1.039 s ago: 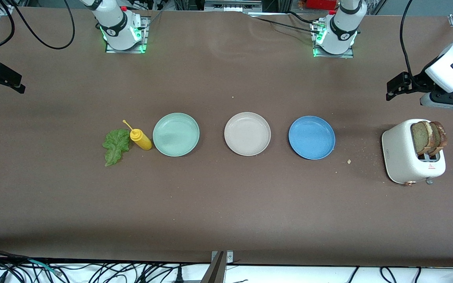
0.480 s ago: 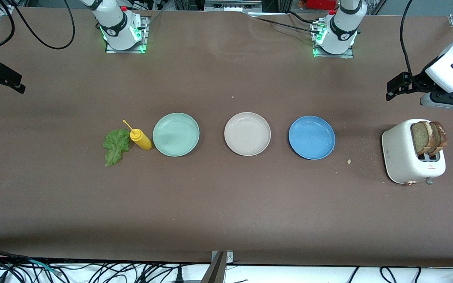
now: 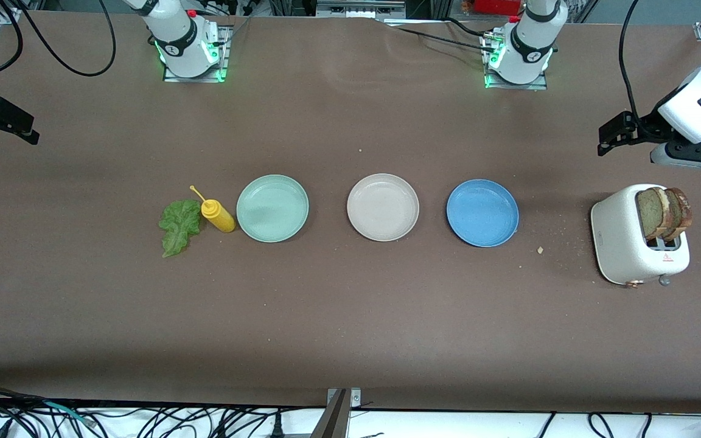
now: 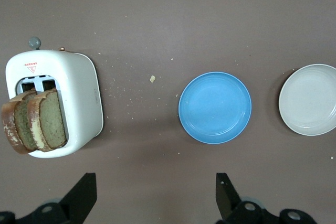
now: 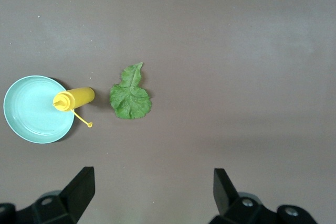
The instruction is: Make sandwich in beige plate with both arms
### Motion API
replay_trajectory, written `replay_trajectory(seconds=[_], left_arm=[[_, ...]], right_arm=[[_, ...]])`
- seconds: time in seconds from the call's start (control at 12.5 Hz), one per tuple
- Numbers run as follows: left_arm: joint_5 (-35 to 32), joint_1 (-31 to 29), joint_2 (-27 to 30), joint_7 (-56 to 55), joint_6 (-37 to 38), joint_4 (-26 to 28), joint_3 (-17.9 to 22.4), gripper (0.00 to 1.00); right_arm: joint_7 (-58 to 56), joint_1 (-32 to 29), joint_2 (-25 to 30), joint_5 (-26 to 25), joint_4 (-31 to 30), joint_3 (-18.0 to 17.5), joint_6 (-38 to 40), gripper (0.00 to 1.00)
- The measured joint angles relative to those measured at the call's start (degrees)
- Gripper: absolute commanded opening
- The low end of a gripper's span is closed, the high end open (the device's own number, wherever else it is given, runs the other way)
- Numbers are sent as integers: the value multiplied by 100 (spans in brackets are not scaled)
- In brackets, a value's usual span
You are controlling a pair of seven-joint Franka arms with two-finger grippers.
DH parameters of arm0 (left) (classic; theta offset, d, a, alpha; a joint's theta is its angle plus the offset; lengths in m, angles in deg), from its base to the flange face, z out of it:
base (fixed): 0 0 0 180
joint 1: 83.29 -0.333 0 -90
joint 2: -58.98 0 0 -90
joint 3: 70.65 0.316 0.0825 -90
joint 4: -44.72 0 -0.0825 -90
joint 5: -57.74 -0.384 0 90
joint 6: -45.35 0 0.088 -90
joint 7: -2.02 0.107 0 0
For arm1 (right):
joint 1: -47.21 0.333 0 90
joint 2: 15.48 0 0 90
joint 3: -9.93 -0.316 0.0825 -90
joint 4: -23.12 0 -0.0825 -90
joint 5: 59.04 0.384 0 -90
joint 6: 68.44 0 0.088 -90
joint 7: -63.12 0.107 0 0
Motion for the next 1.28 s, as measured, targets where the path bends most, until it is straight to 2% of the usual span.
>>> replay_trajectory(seconds=[0.96,1.28], left_arm=[[0,0,0,0,0,0,0,100],[0,0,0,0,0,0,0,100]], right_arm=[[0,0,0,0,0,4,13,100],[0,-4,0,0,20,116,13,100]])
